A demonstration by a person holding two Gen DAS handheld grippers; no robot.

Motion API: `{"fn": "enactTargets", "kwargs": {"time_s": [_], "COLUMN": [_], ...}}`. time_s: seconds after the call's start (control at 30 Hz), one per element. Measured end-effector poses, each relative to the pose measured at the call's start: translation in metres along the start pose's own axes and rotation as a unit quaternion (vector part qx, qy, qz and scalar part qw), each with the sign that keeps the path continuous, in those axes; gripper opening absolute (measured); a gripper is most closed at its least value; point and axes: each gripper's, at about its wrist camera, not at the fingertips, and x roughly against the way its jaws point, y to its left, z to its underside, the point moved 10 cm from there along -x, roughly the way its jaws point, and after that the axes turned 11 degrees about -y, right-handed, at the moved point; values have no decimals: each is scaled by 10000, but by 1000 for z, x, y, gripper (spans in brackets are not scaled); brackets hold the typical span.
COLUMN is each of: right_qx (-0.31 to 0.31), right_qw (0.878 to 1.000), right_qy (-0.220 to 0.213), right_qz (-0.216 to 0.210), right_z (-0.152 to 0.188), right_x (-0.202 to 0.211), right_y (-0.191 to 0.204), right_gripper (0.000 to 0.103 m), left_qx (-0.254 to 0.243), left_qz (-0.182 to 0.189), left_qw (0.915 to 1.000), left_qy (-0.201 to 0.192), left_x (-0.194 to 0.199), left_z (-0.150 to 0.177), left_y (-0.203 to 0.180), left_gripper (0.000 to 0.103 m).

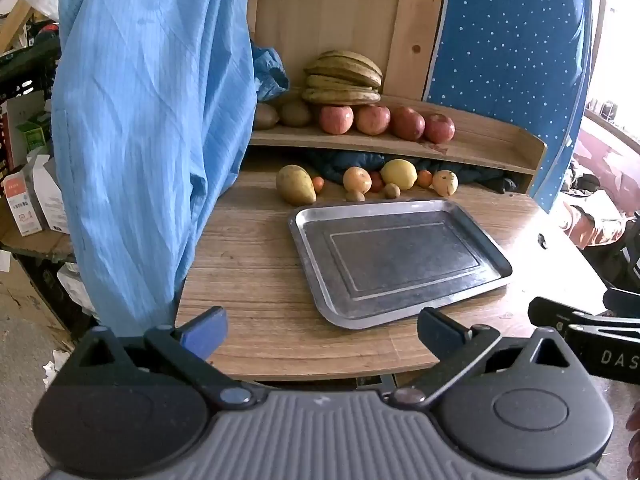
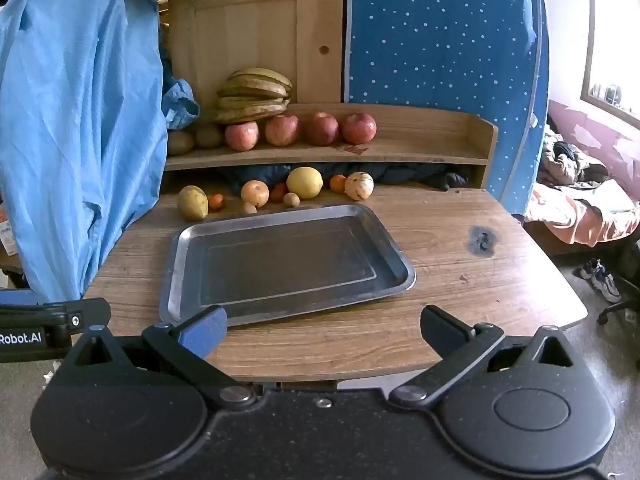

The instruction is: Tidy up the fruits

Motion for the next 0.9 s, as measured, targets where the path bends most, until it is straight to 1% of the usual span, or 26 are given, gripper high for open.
{"fn": "enactTargets", "kwargs": {"time_s": [0.63, 0.7, 0.8, 0.87, 0.9], "right_qx": [-7, -7, -15, -19, -21], "right_qw": [10000, 10000, 10000, 10000, 10000], "right_qy": [58, 62, 71, 79, 82], "right_qz": [-10, -7, -4, 2, 2], "right_z": [-2, -3, 1, 1, 1], "right_x": [-5, -5, -7, -7, -7], "right_y": [0, 0, -1, -2, -2], "right_gripper": [102, 102, 102, 102, 102], "left_qx": [8, 0, -15, -22, -12], "left_qz": [3, 6, 11, 12, 15], "left_qw": [10000, 10000, 10000, 10000, 10000], "left_qy": [26, 33, 41, 49, 62], "left_x": [0, -3, -9, -10, -13], "left_z": [0, 10, 16, 18, 13], "left_y": [0, -4, -9, -9, -7], "left_gripper": [103, 103, 103, 103, 103]}}
